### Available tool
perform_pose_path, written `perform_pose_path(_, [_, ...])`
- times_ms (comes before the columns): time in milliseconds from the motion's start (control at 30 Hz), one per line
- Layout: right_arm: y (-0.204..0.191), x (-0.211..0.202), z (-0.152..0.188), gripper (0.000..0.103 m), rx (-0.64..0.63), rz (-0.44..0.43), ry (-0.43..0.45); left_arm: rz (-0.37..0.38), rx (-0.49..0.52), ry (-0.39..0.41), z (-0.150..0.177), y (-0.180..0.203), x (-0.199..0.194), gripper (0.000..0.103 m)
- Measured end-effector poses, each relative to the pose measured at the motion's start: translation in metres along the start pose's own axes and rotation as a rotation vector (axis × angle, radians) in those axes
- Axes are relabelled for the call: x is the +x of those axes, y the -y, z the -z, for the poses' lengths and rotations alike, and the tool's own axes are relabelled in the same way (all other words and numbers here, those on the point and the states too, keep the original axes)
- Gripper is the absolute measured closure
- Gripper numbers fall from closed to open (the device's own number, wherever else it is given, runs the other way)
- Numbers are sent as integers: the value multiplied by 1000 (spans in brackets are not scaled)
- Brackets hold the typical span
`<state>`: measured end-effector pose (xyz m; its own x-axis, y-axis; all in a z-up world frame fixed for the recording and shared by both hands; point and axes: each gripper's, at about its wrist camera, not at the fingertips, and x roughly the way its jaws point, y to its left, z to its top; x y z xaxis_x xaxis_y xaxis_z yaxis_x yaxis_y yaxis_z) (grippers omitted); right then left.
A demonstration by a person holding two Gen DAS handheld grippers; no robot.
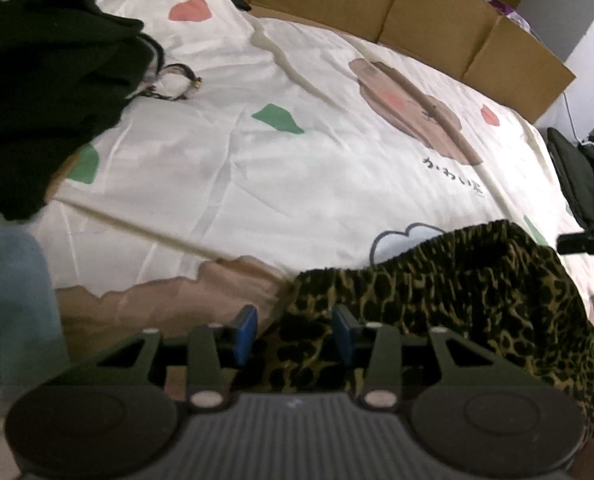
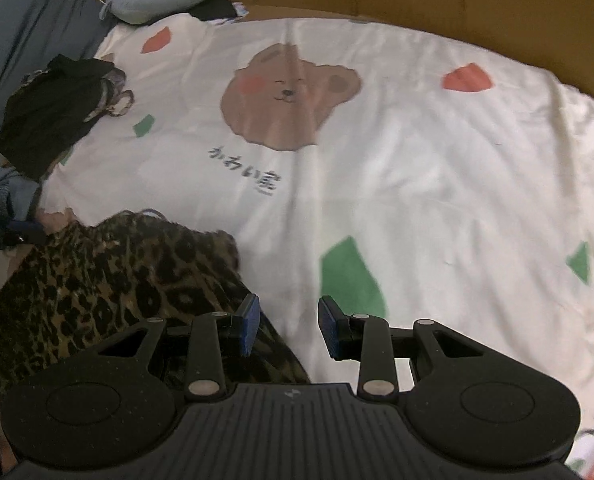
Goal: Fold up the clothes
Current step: 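Close both tools on the waistband of the leopard-print shorts, then lift the shorts by the waistband with both tools, letting them hang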
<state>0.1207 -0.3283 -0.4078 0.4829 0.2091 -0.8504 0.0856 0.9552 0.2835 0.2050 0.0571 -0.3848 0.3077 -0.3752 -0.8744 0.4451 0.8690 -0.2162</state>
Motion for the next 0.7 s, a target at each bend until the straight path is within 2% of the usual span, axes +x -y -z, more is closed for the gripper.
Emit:
perform_pose_path(133, [-11, 13, -8, 64, -11, -46, 11, 7, -22, -11, 4, -1, 9, 59])
perform_pose_path(333, [-16, 28, -4, 64, -13, -53, -2, -6, -38, -39, 10, -4, 17, 59])
perform_pose_path(500, [-24, 36, 5, 64, -73, -60, -44, -19, -14, -69, 13, -3, 20, 57])
perform_pose_path(700, [-34, 44, 5, 63, -151, -46, -49, -34, -8, -86, 17, -3, 24, 57])
